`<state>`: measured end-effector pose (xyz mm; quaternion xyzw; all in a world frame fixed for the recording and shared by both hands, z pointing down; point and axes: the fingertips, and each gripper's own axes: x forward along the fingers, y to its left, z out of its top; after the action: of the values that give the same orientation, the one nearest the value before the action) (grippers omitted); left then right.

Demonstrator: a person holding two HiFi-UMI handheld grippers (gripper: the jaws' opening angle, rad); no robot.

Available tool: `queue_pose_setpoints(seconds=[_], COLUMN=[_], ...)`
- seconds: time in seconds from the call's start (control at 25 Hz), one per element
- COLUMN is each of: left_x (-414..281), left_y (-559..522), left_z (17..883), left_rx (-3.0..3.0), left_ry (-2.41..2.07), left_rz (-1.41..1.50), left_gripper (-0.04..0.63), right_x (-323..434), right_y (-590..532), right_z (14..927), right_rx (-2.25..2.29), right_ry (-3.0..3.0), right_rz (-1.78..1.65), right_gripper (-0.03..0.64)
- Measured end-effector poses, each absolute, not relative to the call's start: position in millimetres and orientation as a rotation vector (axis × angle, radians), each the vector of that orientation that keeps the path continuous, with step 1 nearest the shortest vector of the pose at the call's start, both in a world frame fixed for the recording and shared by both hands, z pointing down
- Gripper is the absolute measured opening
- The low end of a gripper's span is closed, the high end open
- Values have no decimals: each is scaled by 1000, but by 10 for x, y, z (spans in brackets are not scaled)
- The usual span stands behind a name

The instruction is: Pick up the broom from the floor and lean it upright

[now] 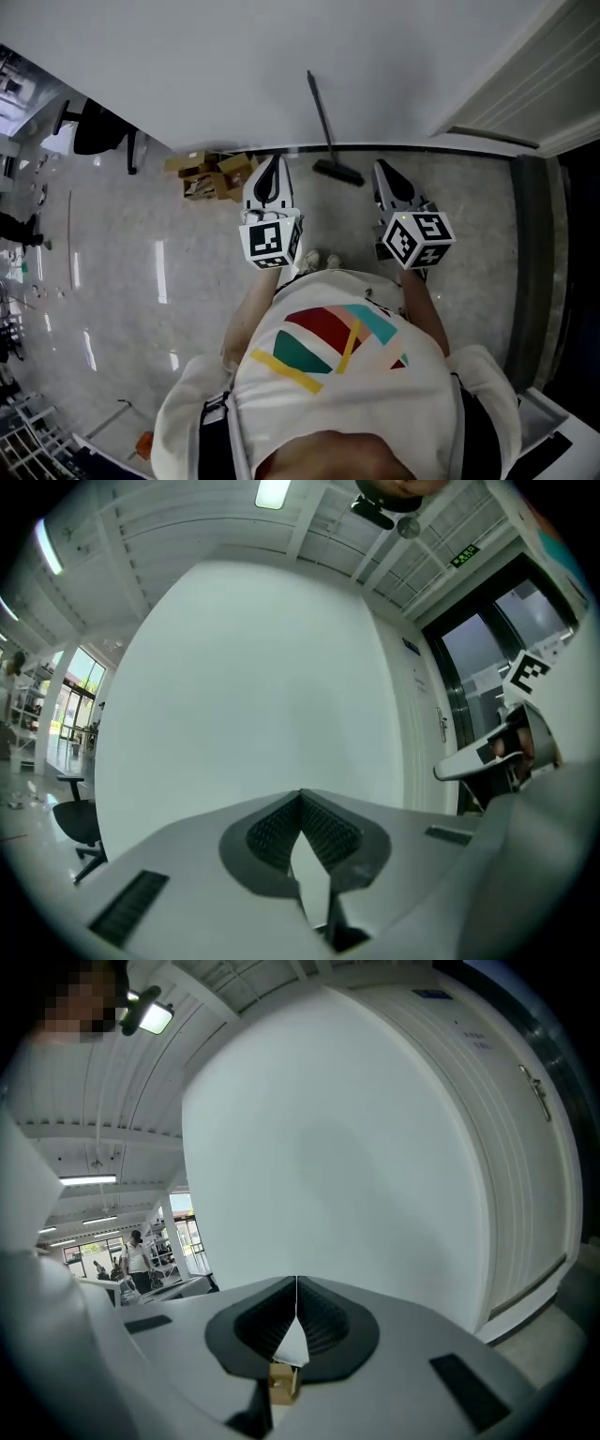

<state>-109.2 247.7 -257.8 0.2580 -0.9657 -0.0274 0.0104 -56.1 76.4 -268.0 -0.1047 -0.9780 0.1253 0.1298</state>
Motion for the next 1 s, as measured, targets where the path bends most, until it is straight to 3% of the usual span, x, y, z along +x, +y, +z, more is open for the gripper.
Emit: queue_pose_setpoints(seconds=[1.0], left_x=[-1003], left_y=[2462], left_z=[-2968], left_rx=[976], left_ry=[-3015], left_rz=[1], left_gripper=[44], right_x=[-585], right_y=[1460], right_z=[-2960], right_rx=[-446], right_ry=[-2936], right_rz=[136], right_gripper=[12])
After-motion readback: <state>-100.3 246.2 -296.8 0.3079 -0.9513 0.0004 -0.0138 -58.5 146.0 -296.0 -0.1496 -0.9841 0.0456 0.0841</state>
